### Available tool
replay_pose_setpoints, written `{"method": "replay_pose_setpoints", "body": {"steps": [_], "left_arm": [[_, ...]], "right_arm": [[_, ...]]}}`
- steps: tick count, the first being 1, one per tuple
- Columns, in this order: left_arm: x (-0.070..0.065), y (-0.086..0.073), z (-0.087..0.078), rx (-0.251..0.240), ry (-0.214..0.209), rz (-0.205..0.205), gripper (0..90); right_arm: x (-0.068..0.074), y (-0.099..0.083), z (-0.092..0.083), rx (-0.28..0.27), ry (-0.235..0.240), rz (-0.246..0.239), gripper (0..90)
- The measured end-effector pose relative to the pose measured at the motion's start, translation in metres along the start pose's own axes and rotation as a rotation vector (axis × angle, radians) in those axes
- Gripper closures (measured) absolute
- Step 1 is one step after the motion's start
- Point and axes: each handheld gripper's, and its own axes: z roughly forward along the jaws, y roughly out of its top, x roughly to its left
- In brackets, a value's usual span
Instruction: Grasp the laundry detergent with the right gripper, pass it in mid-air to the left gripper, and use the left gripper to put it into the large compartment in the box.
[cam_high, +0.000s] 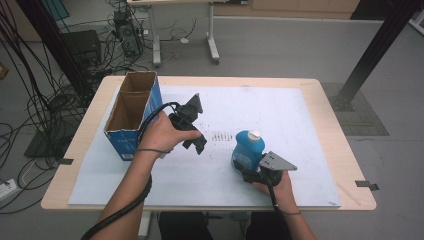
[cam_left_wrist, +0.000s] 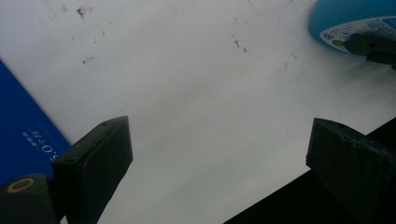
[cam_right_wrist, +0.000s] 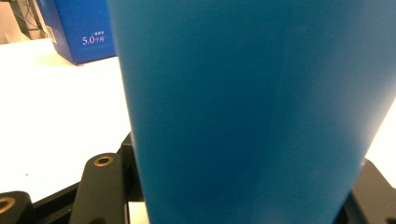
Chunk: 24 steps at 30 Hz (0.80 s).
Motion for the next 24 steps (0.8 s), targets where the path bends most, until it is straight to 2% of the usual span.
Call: {"method": "replay_pose_setpoints", "body": {"steps": [16,24], "left_arm": [[0.0002,0.0002,0.0007,0.0,-0.003,0.003,7.5],[0.0006,-0.0007,0.0012,-0.016,-0.003,0.0,7.6]], "right_arm": [[0.0001,-0.0001,-0.0001,0.0,0.0,0.0,39.5],[0.0002,-0.0001,0.0,0.0,0.0,-0.001,39.4]]}}
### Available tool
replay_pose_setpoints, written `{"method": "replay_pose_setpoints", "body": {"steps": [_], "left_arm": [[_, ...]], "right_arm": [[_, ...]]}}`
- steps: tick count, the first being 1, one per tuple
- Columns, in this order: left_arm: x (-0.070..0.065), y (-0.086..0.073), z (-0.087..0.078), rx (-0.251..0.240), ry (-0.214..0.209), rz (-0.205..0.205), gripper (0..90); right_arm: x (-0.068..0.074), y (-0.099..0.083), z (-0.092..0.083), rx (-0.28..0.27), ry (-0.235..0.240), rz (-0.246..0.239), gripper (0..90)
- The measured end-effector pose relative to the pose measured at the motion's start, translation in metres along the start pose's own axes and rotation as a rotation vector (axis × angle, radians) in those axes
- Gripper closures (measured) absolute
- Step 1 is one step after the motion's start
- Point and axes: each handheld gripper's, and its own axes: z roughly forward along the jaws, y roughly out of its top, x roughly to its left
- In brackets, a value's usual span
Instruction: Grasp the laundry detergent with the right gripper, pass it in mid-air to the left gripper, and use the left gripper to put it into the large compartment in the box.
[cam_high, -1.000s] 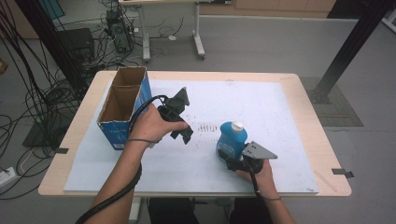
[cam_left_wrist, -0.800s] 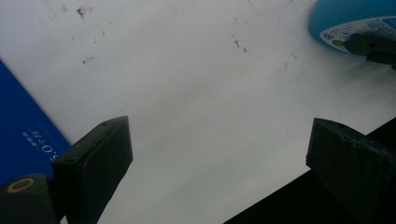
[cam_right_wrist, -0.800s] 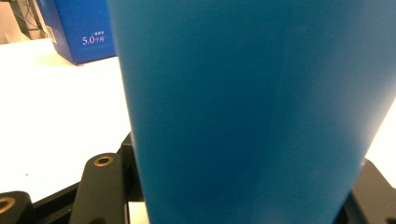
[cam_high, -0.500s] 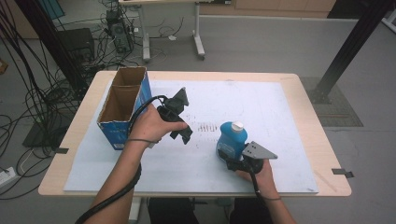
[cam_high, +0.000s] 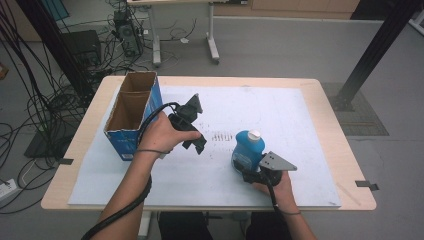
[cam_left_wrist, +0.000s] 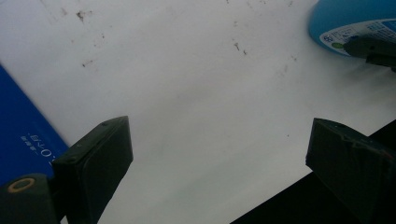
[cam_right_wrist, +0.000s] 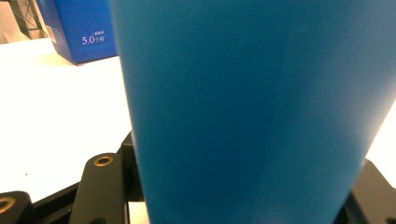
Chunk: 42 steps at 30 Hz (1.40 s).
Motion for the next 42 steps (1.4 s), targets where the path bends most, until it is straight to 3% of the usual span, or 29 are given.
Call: {"method": "replay_pose_setpoints", "body": {"steps": [42], "left_arm": [[-0.0036,0.0046,-0.0028,-0.009,0.007,0.014,7.6]], "right_arm": [[0.0002,0.0001,-0.0003,-0.002,-0.002,-0.004,39.9]]}}
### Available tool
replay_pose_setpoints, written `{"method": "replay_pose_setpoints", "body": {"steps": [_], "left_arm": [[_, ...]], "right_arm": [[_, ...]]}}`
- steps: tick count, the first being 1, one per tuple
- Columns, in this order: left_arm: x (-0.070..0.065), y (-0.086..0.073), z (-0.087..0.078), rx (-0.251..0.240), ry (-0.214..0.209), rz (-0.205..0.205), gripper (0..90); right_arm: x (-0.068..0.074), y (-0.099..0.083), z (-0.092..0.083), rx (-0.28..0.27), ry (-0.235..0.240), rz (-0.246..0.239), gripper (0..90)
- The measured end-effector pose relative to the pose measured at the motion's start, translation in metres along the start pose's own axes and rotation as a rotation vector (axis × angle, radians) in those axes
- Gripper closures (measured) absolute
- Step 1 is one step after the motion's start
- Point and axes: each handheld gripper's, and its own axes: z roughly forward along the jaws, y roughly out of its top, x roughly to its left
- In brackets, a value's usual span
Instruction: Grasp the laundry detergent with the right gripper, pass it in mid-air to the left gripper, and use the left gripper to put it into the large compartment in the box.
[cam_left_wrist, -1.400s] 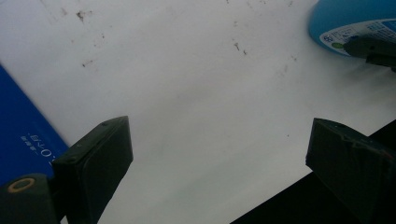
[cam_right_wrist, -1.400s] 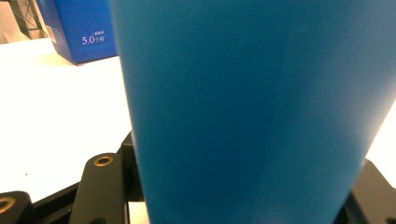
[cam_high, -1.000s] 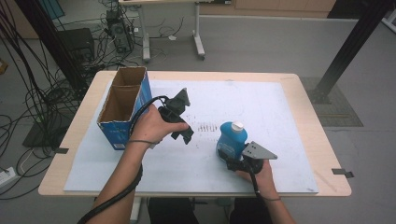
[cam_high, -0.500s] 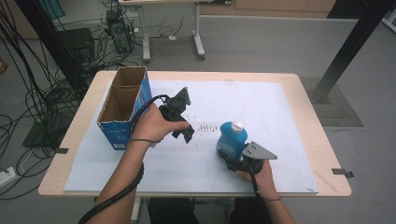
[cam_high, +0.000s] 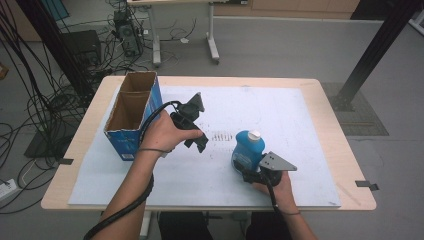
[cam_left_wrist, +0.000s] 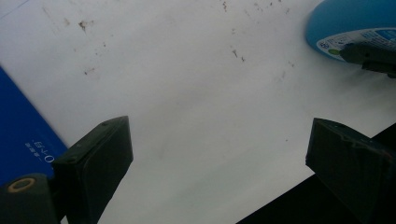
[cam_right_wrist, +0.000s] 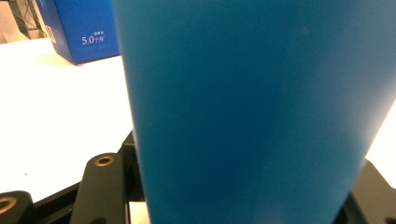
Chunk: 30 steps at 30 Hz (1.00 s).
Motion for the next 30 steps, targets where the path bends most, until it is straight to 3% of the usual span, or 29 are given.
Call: {"method": "replay_pose_setpoints", "body": {"steps": [10,18,30], "left_arm": [[-0.002,-0.002,-0.007,-0.012,-0.007,0.019,7.7],[-0.004,-0.003,-0.017,-0.03,-0.015,0.053,7.7],[-0.015,0.002,-0.039,-0.058,-0.038,0.142,7.7]], "right_arm": [[-0.002,0.001,0.0,0.003,0.014,0.025,40.3],[-0.015,0.011,-0.004,0.02,0.042,0.043,40.4],[-0.038,0.046,-0.018,0.043,0.183,0.044,40.4]]}}
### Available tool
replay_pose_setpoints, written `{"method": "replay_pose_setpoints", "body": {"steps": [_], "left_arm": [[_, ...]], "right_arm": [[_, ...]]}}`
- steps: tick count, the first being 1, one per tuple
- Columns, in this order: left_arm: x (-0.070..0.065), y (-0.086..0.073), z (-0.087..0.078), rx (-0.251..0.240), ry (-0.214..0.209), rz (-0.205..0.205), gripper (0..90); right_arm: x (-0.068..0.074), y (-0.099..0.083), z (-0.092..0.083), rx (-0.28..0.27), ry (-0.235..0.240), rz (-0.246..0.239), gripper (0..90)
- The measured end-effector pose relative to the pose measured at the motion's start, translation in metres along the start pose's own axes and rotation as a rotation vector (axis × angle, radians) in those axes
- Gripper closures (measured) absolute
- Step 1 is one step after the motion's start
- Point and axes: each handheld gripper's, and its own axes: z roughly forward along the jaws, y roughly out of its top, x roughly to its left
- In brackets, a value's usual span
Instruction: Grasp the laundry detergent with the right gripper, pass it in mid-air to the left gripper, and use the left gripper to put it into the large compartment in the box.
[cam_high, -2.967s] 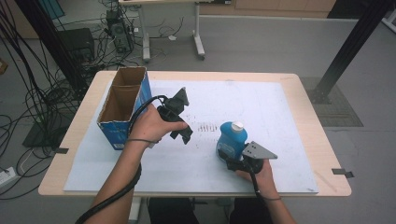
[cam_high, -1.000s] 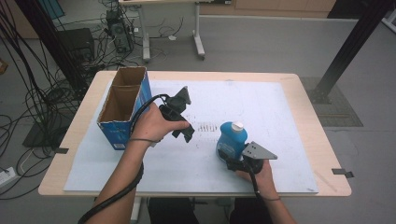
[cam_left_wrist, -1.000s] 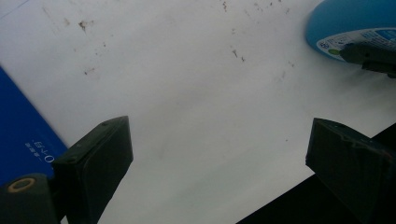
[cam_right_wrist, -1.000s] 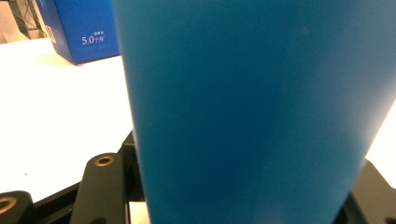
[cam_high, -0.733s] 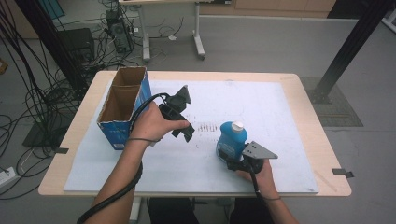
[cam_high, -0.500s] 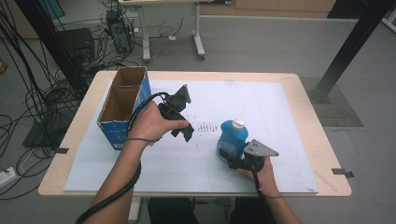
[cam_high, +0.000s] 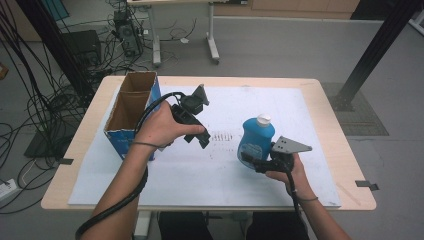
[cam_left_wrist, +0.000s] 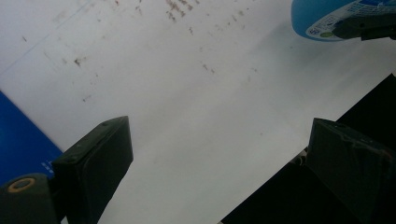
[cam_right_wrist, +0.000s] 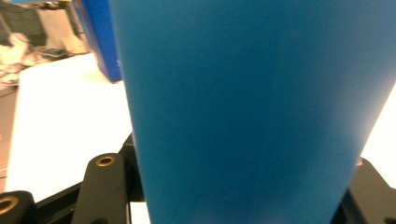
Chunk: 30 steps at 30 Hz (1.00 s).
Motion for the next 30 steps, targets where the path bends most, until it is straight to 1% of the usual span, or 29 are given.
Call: {"method": "replay_pose_setpoints", "body": {"steps": [4,6,9,13,14,16,17,19,22,23,28,30], "left_arm": [[-0.003,0.002,-0.009,-0.01,-0.011,0.026,7.7],[-0.004,0.003,-0.015,-0.01,-0.014,0.044,7.7],[-0.006,0.004,-0.022,-0.01,-0.007,0.064,7.7],[-0.009,0.006,-0.033,-0.018,-0.028,0.102,7.6],[-0.01,0.006,-0.035,-0.018,-0.037,0.116,7.7],[-0.014,0.007,-0.039,-0.008,-0.041,0.147,7.8],[-0.015,0.007,-0.041,-0.003,-0.049,0.161,8.1],[-0.018,0.009,-0.045,-0.007,-0.062,0.187,8.1],[-0.022,0.01,-0.049,-0.011,-0.081,0.219,8.1],[-0.024,0.01,-0.051,-0.014,-0.08,0.232,7.8],[-0.03,0.011,-0.06,-0.047,-0.115,0.282,7.4],[-0.034,0.012,-0.064,-0.06,-0.114,0.306,7.2]], "right_arm": [[-0.006,0.008,-0.005,-0.007,0.05,0.018,40.4],[-0.009,0.013,-0.007,-0.01,0.078,0.019,40.4],[-0.011,0.021,-0.008,0.003,0.111,-0.014,40.4],[-0.014,0.033,-0.01,0.024,0.154,-0.052,40.3],[-0.015,0.036,-0.011,0.024,0.164,-0.054,40.3],[-0.017,0.04,-0.012,0.018,0.195,-0.049,40.3],[-0.018,0.042,-0.013,0.013,0.209,-0.047,40.3],[-0.019,0.047,-0.014,0.006,0.238,-0.047,40.3],[-0.019,0.053,-0.016,-0.005,0.282,-0.043,40.3],[-0.019,0.055,-0.016,-0.006,0.296,-0.046,40.3],[-0.014,0.064,-0.019,0.009,0.355,-0.074,40.2],[-0.011,0.066,-0.019,0.019,0.376,-0.081,40.2]]}}
